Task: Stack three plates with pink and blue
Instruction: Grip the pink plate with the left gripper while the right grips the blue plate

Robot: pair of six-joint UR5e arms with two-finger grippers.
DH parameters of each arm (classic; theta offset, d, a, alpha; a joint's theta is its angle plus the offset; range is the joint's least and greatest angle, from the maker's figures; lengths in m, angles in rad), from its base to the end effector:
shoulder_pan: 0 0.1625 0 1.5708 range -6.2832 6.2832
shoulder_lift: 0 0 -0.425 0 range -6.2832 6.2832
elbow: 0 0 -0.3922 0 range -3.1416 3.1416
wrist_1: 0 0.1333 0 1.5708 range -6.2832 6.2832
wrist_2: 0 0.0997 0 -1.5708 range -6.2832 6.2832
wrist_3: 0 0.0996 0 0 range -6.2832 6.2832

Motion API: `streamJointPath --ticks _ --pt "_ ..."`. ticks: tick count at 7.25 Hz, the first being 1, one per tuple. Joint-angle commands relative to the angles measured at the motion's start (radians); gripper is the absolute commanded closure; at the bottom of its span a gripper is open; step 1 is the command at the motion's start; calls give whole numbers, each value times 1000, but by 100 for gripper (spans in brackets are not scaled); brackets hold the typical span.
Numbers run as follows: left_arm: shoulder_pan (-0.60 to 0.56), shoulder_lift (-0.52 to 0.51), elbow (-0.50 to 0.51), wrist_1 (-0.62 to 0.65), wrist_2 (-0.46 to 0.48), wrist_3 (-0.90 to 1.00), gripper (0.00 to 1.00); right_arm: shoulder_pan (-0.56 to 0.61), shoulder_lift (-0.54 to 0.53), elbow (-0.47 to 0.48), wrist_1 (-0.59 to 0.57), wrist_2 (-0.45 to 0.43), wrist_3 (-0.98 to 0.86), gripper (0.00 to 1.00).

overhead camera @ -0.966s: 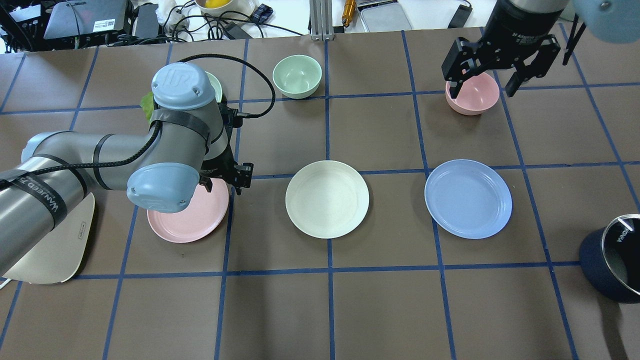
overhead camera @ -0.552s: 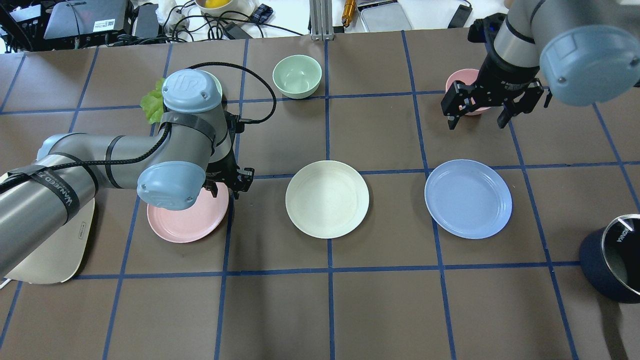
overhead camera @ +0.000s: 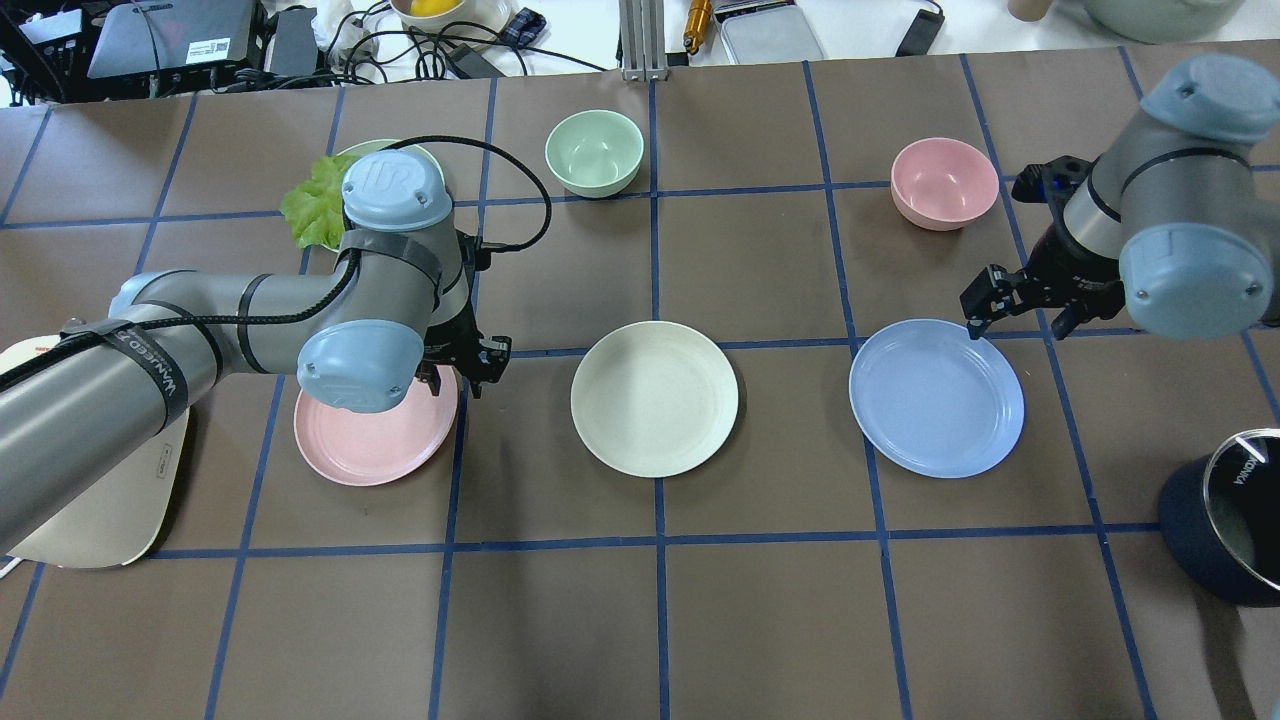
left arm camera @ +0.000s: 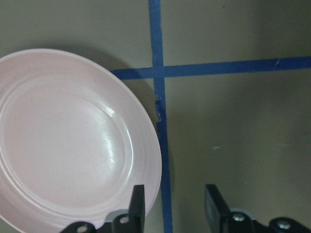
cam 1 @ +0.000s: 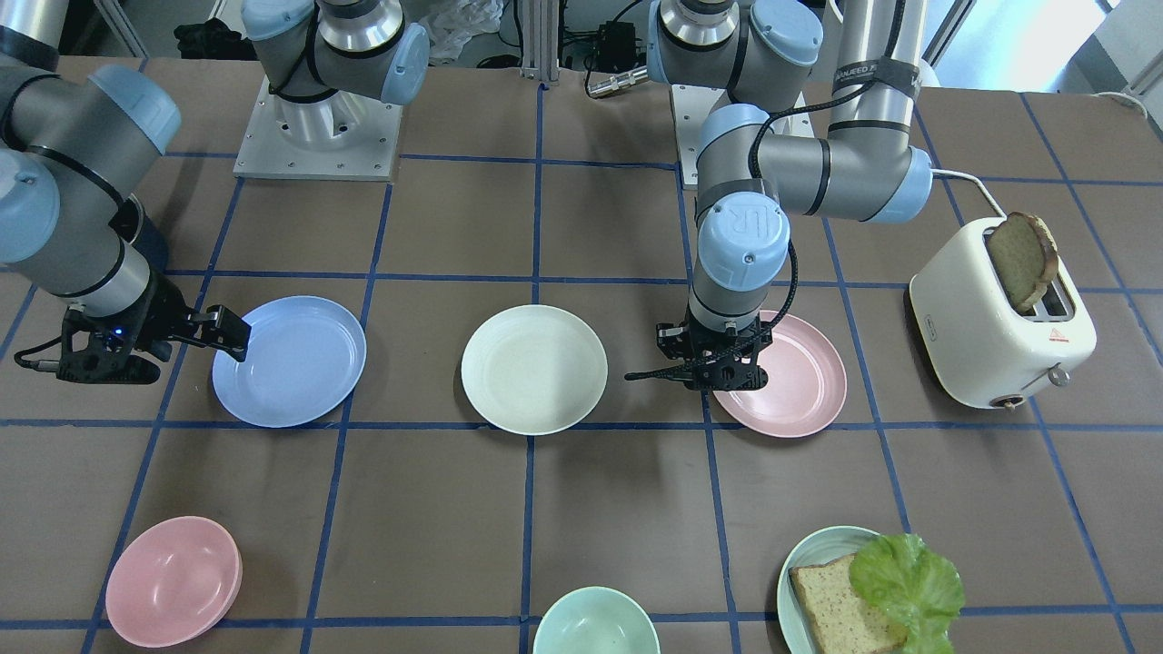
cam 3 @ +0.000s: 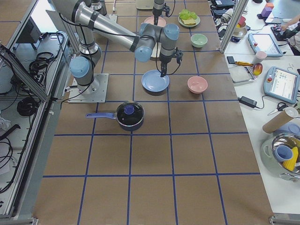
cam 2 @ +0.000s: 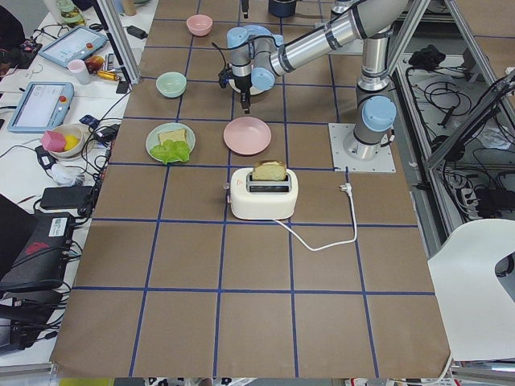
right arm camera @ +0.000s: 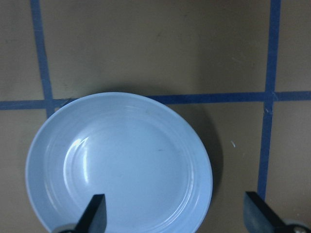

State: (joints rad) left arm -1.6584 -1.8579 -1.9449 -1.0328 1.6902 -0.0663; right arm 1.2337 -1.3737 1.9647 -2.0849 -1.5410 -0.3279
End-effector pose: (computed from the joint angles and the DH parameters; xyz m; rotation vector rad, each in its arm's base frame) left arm -0.1662 -0.5041 0.2189 0.0431 3.0081 0.1712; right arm -0.0370 -0.5176 0.2538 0.0160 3.0868 0.0972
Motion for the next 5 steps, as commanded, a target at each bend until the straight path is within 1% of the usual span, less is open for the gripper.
streamJointPath --ticks 1,2,3,4,5 --pt "28 -38 0 23 2 6 48 -58 85 31 -86 4 -68 0" --pt "29 -59 1 40 2 5 50 -69 109 54 -93 -4 -74 0" --pt "29 -73 1 60 2 2 50 -78 110 65 -92 -4 -100 0" --pt "28 -81 1 68 2 0 50 -80 111 65 -95 -4 -103 4" --pt "28 -83 1 68 2 3 52 -79 117 63 -96 -1 -102 19"
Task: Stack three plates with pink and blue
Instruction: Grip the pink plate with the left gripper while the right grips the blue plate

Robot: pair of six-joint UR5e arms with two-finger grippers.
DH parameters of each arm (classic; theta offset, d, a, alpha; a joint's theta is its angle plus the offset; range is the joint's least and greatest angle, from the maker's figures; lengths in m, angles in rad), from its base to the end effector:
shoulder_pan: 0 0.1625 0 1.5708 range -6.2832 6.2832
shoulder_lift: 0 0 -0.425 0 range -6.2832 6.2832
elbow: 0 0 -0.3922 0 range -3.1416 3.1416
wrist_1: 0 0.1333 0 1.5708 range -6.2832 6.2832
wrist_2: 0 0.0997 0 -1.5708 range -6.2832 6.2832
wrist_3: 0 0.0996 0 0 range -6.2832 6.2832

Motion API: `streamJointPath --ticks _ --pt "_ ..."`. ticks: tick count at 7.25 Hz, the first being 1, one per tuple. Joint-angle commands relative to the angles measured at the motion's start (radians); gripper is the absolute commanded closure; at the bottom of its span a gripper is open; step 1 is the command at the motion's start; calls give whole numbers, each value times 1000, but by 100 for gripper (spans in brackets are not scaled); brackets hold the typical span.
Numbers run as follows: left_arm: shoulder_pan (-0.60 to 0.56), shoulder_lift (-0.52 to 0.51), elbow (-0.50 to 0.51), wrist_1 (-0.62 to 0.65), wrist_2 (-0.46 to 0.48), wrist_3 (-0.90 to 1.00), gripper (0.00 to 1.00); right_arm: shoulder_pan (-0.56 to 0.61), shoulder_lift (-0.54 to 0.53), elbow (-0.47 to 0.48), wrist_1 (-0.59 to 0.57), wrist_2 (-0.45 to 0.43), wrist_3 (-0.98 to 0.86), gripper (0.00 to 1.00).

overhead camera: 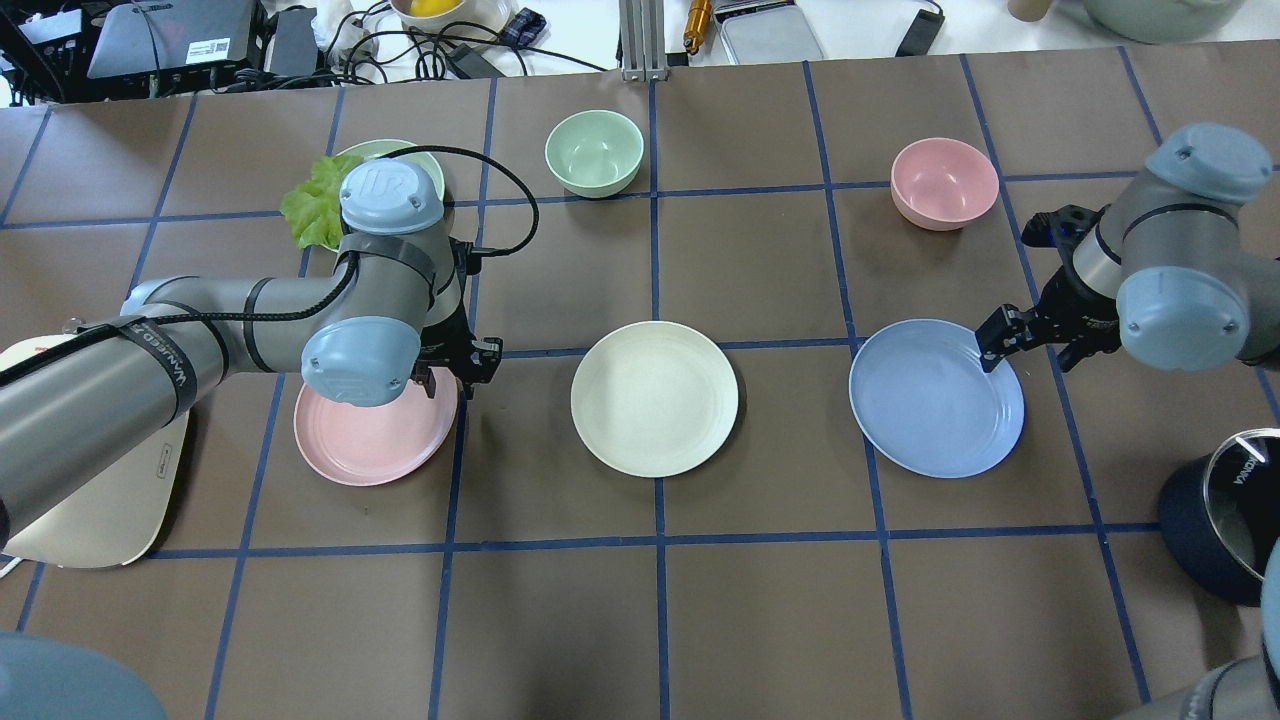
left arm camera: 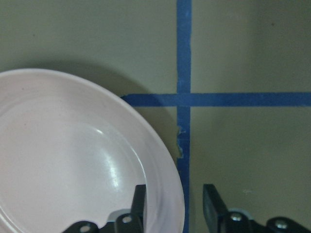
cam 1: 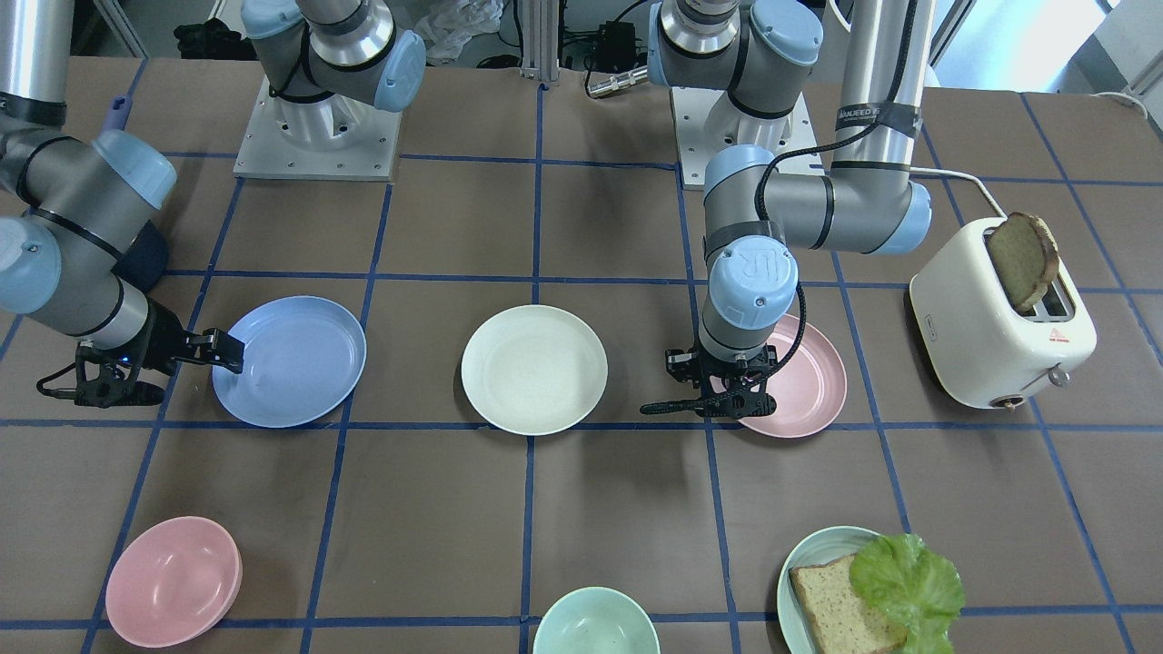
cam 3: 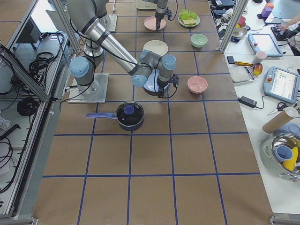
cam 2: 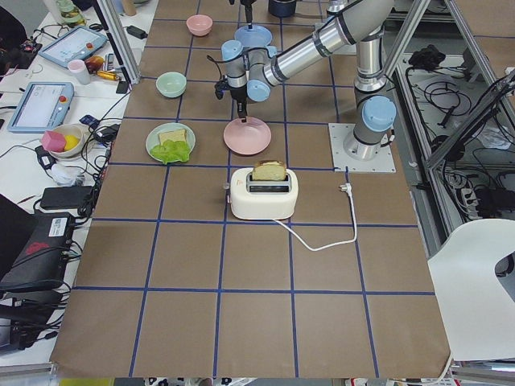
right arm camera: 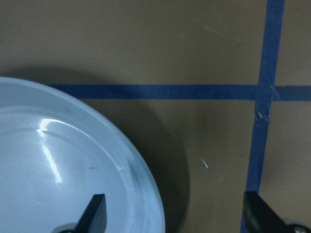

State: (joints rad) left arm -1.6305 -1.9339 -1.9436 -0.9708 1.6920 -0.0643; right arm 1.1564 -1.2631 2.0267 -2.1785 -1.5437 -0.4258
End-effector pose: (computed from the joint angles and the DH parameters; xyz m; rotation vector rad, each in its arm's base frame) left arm -0.1525 -0.5189 0.1851 0.0055 3.0063 0.1929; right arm -0.0748 -0.5079 0.1825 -0.0141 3.0468 0.2005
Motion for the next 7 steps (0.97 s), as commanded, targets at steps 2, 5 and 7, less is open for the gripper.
streamJointPath --ticks 2,5,7 --pt "0 -13 0 6 0 -5 88 -1 -5 -3 5 2 -4 62" --pt "-2 3 0 1 58 1 100 2 -7 -3 11 5 -7 93" --pt "-20 3 12 -11 113 6 100 5 -22 -14 9 4 -22 100"
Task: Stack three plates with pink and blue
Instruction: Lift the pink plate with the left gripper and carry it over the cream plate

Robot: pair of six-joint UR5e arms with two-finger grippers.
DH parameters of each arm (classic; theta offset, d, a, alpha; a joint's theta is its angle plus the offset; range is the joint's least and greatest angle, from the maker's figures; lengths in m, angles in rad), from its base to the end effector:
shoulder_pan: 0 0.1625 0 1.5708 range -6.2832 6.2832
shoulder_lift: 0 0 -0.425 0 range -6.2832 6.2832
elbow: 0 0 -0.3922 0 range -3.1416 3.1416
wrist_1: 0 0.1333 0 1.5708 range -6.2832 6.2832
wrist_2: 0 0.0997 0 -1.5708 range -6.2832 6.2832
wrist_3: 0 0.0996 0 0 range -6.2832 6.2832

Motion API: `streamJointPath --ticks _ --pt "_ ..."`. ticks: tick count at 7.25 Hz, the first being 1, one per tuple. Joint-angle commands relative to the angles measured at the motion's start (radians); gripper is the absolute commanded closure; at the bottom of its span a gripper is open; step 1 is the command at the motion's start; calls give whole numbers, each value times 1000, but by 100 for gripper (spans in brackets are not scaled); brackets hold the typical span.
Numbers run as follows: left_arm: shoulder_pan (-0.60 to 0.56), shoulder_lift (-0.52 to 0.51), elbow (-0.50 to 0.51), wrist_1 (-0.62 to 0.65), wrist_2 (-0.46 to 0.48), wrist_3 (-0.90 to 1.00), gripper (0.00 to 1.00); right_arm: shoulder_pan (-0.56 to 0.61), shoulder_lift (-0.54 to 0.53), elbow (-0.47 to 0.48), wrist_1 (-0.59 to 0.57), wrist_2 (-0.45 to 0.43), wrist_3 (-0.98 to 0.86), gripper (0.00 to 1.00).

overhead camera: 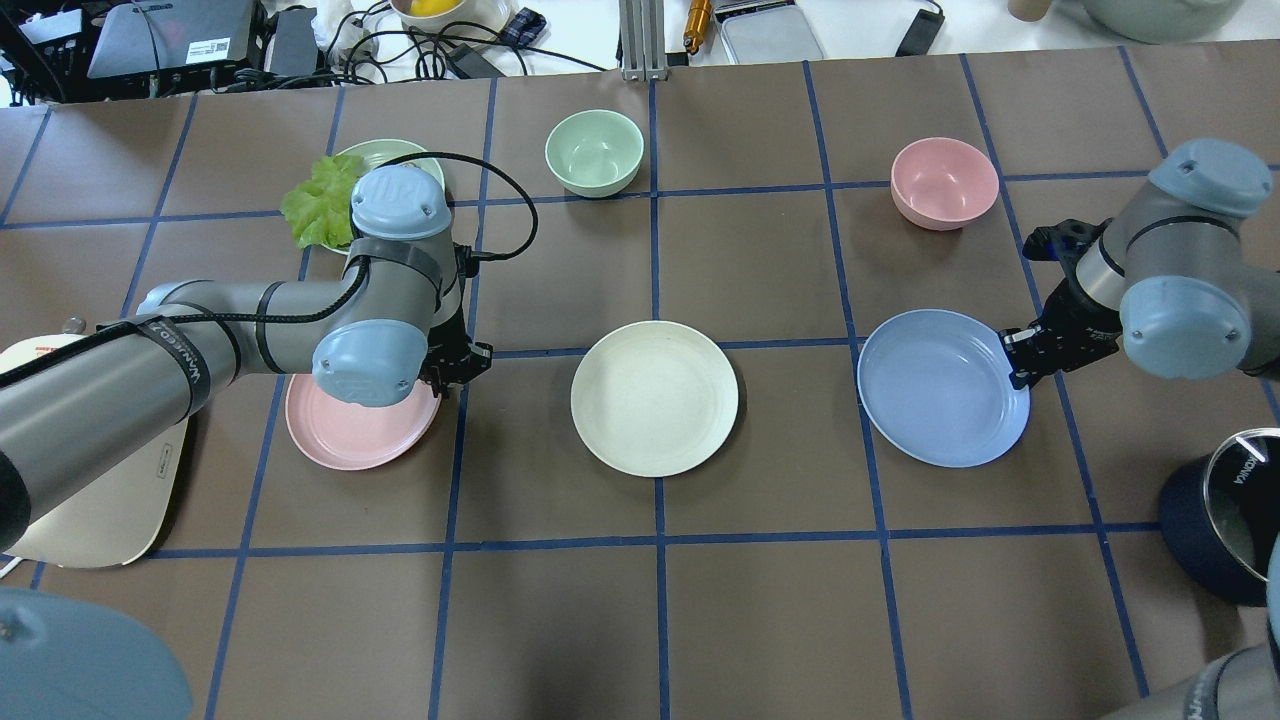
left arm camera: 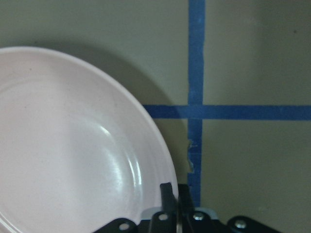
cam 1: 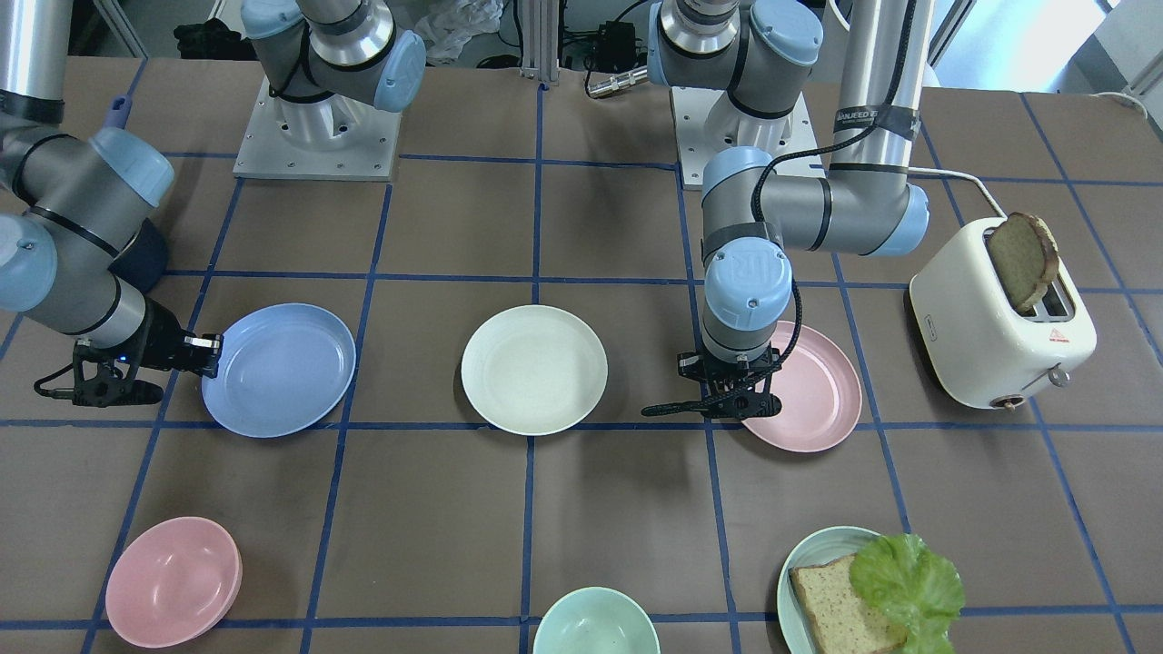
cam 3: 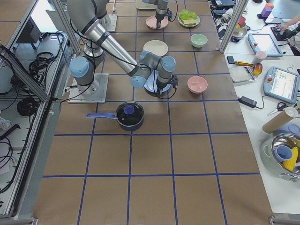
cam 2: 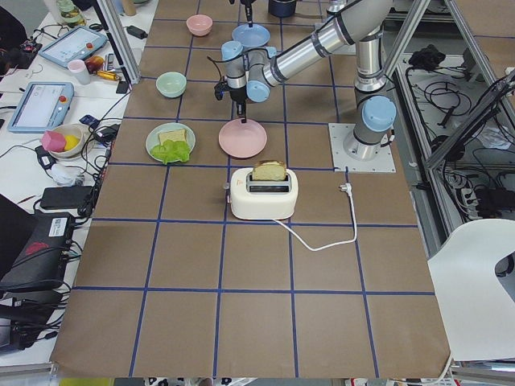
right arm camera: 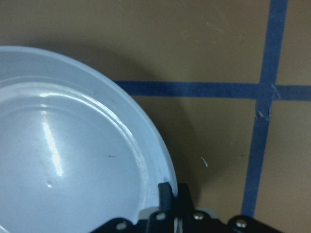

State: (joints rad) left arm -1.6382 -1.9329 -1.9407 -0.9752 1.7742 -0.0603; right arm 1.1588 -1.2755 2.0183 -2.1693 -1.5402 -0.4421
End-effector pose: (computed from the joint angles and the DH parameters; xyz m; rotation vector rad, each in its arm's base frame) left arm -0.1485 -0.5190 0.1876 0.0308 2.9247 0.1803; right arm -0.0740 -0.5099 0.1910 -0.0425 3.0484 0.1812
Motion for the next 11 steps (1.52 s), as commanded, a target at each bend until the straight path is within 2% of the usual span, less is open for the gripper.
streamJointPath --ticks 1,3,4,7,9,10,11 --pt "-17 5 59 -86 34 0 100 5 -22 -6 0 -3 -9 100" --pt "-90 -21 228 -283 42 -48 100 12 -25 -27 8 5 -7 100" --pt "-118 -37 300 -356 42 -97 100 21 -25 -67 49 5 -7 100" --pt "-202 -96 408 -427 44 -209 100 67 -22 -238 250 -5 17 100" --pt "-277 -127 506 -529 28 -309 100 117 -21 -271 259 -15 52 100" --pt "-319 -152 590 -574 -29 -401 100 117 -22 -271 256 -17 52 100" --pt "-365 -188 664 -611 -42 -441 100 117 -18 -277 258 -17 49 100"
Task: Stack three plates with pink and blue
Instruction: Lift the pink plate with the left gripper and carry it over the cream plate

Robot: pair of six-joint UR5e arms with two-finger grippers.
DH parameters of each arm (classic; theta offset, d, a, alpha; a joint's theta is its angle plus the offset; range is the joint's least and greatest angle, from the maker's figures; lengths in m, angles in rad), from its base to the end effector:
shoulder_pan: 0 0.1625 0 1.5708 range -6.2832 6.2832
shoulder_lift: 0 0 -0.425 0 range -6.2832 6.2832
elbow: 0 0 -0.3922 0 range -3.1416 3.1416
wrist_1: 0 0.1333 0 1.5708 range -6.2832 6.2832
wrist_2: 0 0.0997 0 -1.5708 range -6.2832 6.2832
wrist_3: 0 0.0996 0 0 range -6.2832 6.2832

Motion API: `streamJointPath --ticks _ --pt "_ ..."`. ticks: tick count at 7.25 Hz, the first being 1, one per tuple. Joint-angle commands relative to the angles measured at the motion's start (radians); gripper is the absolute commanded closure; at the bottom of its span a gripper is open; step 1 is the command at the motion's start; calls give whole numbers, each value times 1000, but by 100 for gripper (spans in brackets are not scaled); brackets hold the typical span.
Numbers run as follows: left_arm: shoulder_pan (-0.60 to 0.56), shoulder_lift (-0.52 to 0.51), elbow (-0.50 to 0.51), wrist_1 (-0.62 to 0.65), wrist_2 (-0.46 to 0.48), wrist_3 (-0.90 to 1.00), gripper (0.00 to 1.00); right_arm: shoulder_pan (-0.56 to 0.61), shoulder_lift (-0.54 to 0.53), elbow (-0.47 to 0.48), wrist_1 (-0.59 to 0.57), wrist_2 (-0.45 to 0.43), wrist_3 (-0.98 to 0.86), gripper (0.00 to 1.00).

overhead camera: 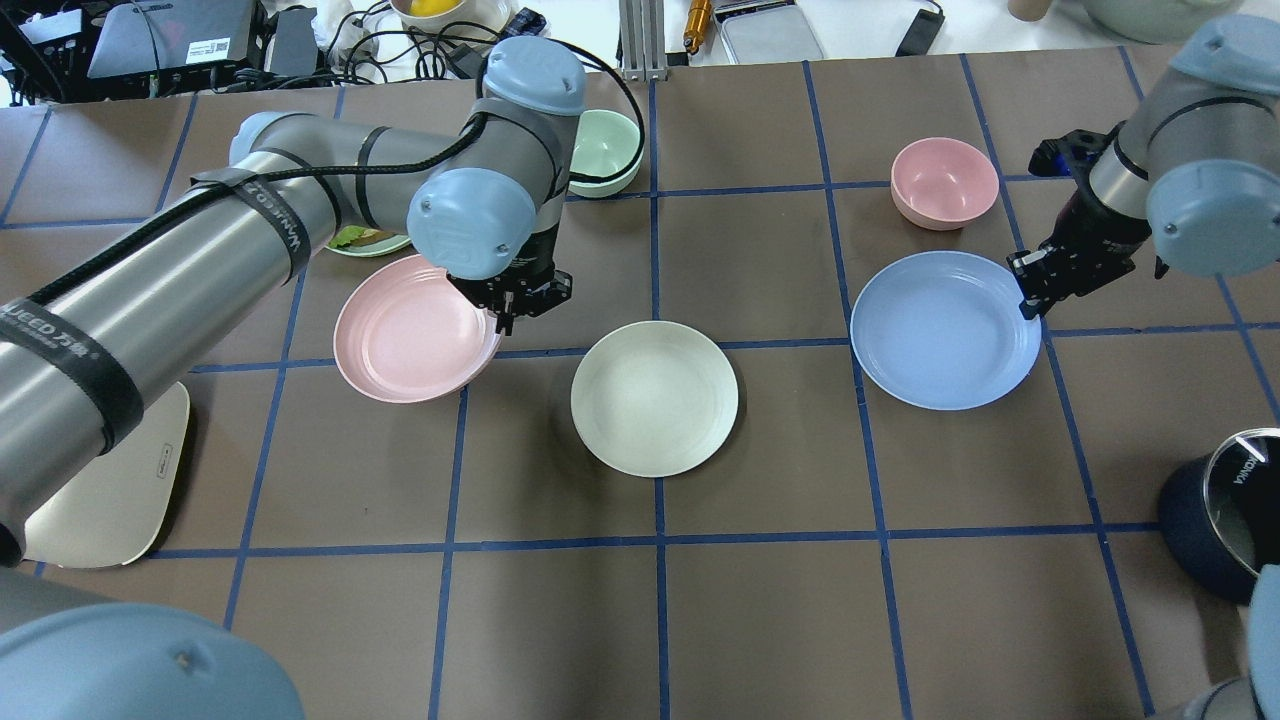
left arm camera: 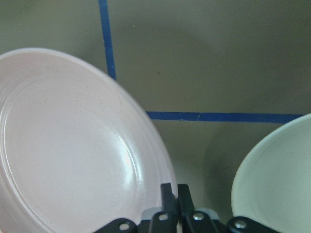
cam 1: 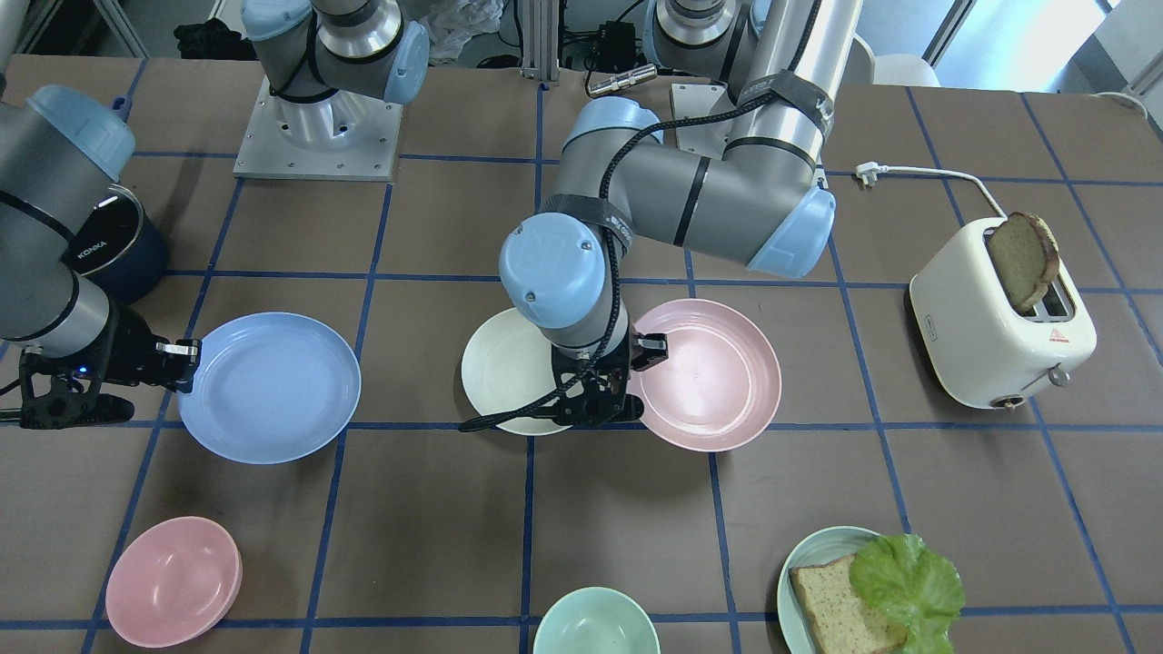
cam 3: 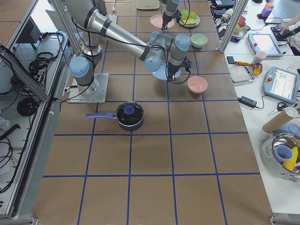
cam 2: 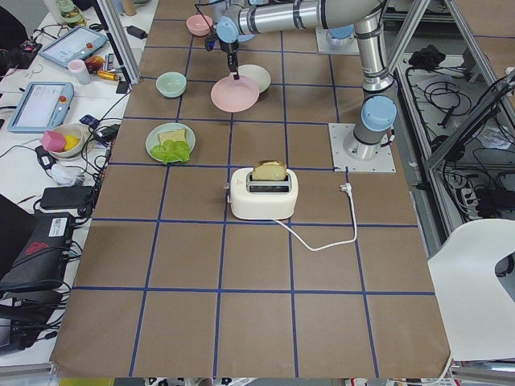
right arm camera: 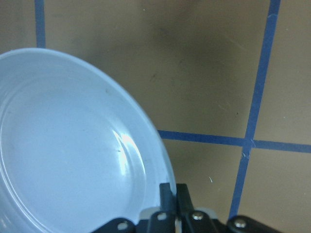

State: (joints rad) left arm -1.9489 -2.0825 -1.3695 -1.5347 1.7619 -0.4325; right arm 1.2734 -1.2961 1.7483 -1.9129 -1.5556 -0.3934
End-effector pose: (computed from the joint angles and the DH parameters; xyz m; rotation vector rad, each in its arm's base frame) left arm -0.3466 -0.5628 0.2921 -0.0398 2.8481 0.2536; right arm -0.0341 -0.5713 0.2903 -0.1468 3.0828 0.1521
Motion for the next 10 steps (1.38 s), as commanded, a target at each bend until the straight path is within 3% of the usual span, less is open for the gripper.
streamJointPath --ticks 1,7,10 --pt "-96 -75 134 -61 -29 -124 100 3 7 -9 2 -3 -1 100" --pt "-219 -272 316 -103 -30 -347 100 -3 15 -10 -8 -37 -25 100" --pt "-223 -275 319 -180 -33 -367 100 -12 15 -10 -2 -35 -27 100"
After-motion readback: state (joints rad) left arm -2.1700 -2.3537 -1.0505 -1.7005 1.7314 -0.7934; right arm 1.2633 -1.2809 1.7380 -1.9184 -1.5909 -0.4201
